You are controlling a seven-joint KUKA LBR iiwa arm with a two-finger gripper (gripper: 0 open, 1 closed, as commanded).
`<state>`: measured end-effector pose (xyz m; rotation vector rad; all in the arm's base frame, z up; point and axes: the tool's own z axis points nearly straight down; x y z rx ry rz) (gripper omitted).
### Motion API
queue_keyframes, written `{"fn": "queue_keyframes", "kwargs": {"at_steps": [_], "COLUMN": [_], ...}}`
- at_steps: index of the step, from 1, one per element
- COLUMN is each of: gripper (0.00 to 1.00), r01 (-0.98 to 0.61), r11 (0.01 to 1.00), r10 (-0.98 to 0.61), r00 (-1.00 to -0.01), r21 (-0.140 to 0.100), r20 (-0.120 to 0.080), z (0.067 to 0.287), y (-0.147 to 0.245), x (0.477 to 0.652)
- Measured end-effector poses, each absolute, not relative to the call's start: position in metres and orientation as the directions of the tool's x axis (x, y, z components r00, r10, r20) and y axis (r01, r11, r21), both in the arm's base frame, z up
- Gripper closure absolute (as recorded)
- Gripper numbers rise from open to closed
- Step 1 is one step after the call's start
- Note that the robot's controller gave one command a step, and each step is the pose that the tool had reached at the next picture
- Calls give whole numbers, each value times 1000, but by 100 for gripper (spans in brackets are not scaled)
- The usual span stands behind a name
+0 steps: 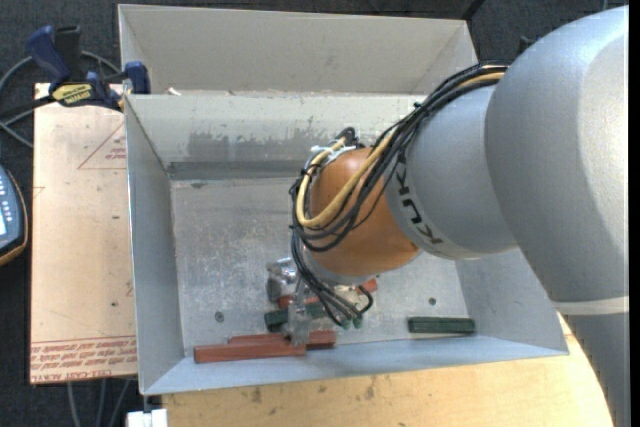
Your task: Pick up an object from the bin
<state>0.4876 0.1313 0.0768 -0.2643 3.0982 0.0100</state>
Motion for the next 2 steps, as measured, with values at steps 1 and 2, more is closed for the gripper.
{"fn": "queue_keyframes", "kwargs": {"at_steps": [1,2], "gripper": [100,100], "r01": [-112,-435], "r11": [994,901], "r10": [-112,-435], "r00": [-994,-901], "r21": [-4,1], "r20": [-3,-8], "z": [85,101], "y": [32,114], "x": [506,581]}}
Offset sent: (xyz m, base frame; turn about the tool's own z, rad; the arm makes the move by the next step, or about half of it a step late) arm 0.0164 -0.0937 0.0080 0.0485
